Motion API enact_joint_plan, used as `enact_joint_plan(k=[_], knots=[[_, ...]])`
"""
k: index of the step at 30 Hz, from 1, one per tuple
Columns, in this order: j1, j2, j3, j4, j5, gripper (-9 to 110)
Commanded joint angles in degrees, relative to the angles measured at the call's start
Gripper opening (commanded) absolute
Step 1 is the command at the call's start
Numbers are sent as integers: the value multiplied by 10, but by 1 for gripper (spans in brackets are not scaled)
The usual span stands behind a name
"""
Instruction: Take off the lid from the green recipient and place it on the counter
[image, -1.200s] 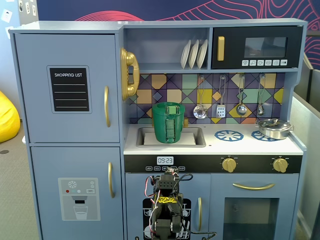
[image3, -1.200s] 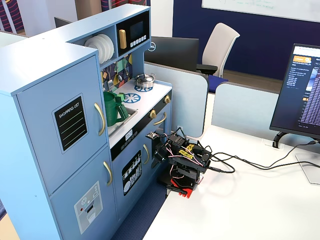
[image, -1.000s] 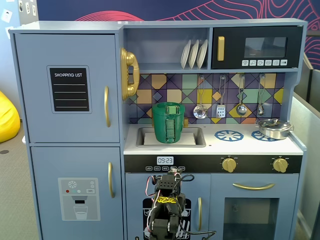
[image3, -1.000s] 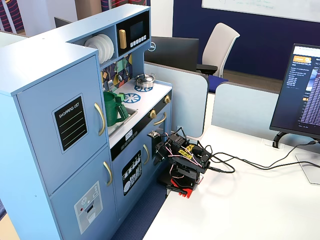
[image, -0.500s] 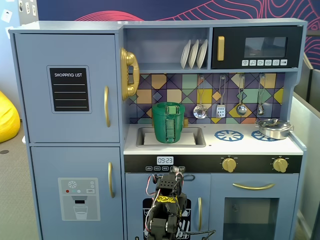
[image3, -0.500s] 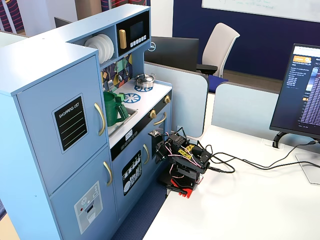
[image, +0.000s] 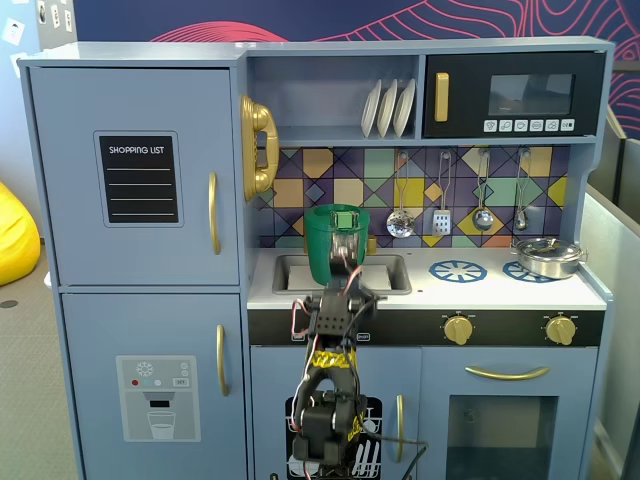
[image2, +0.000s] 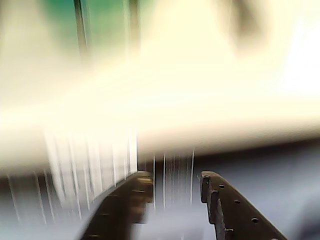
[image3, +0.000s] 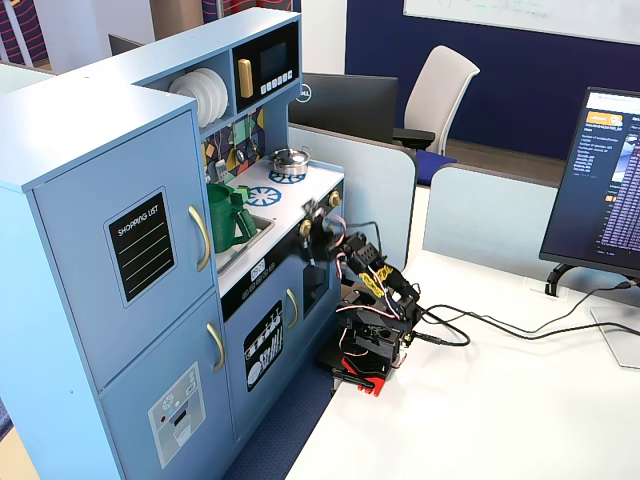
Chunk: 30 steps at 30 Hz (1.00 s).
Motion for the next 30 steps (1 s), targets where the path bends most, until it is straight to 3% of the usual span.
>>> enact_joint_plan(k=[1,4,8,19,30], knots=[[0,-54,-106,-110,39,28],[7,-61,-108,-159,63,46],[6,-64,-99,-228,62,57],[-9,-135,-100,-381,13,56],[-13,-222,-164,-401,2,54]])
